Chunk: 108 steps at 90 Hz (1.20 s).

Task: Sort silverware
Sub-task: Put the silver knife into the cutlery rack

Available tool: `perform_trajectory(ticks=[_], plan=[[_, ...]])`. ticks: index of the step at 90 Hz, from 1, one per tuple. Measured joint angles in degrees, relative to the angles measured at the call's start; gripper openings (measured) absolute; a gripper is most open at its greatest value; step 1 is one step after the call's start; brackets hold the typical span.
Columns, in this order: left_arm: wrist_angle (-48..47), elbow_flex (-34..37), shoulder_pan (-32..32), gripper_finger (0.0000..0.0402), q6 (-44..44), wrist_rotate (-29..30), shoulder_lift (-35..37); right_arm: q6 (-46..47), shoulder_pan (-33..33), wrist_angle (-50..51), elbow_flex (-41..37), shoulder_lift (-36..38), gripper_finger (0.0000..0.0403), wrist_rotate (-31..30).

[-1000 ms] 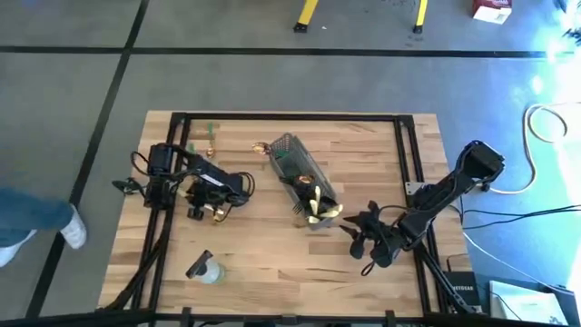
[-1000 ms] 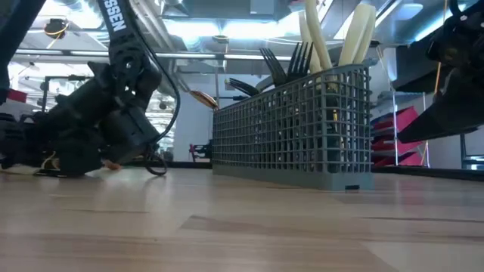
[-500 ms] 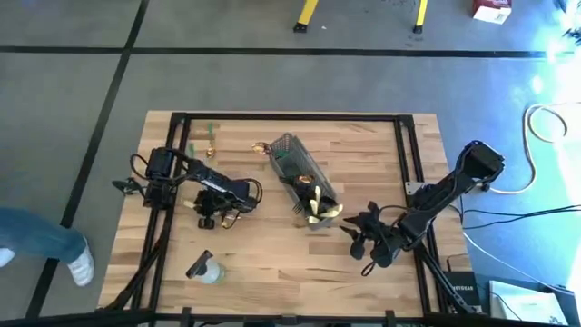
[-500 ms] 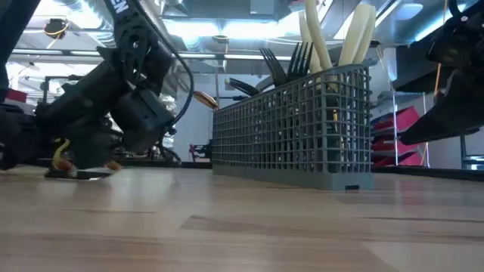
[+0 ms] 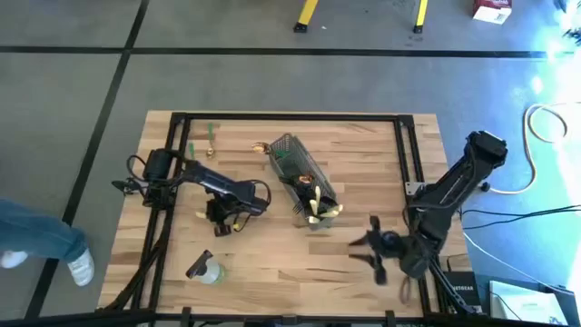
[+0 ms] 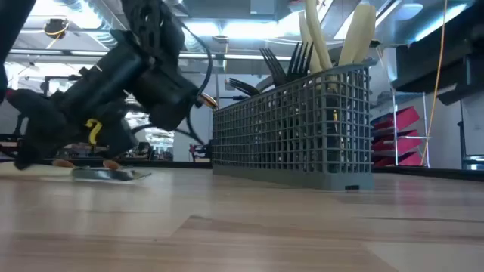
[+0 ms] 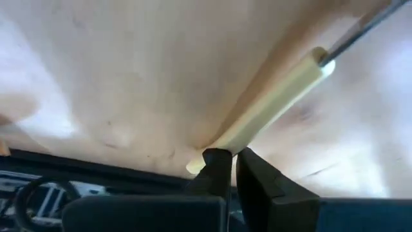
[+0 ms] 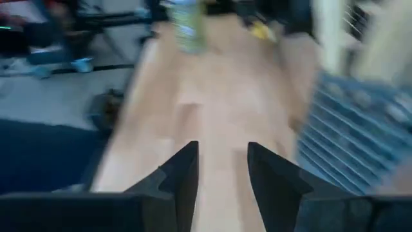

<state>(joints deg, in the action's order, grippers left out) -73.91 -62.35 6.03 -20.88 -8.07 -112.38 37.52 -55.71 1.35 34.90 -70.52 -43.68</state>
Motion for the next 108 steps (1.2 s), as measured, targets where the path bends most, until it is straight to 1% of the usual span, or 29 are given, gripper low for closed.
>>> perform_trajectory(ticks=[11,28,39,46,56,64,69,78,84,92,95,108], plan=[[2.8,-1.0,2.1,0.0000,-4.6,-1.9,0.1,-9.9,-1.0,-6.2,2.0,-1.1,0.0117,1.4],[4.1,-2.3,5.1,0.0001,-9.0,-2.3,0.1,-21.1,0.9,-7.4,7.8,-2.8,0.0117,-0.2],[4.9,-2.6,6.4,0.0001,-11.5,-2.1,0.1,-26.0,5.1,-6.1,12.6,-5.0,0.0117,0.8],[5.1,-2.6,7.1,0.0001,-12.5,-1.4,0.1,-27.2,9.0,-1.7,17.0,-7.4,0.0117,3.3],[5.0,-2.6,7.6,0.0000,-14.3,0.0,0.1,-27.4,14.4,8.3,24.5,-11.8,0.0117,6.3],[5.1,-2.5,8.0,0.0000,-14.7,0.5,0.1,-27.4,17.7,14.7,29.4,-14.7,0.0117,8.8],[5.1,-2.5,8.2,0.0000,-15.2,1.3,0.1,-27.4,19.1,17.1,31.3,-16.3,0.0117,10.5],[5.1,-2.6,8.8,0.0006,-16.4,3.6,0.1,-27.2,19.8,18.6,32.1,-18.0,0.0117,13.1],[5.1,-2.5,9.1,0.0017,-16.1,4.6,0.1,-26.8,19.7,18.5,32.0,-18.3,0.0117,13.3],[5.4,-2.4,9.2,0.0040,-16.0,4.7,0.1,-25.6,19.7,18.9,31.6,-18.3,0.0117,13.4],[7.5,-2.2,9.4,0.0050,-15.6,5.1,0.1,-25.5,19.7,19.2,31.6,-18.3,0.0117,13.4],[8.1,-2.1,10.2,0.0092,-15.2,5.6,-0.1,-25.5,19.7,19.2,31.5,-18.3,0.0117,13.4]])
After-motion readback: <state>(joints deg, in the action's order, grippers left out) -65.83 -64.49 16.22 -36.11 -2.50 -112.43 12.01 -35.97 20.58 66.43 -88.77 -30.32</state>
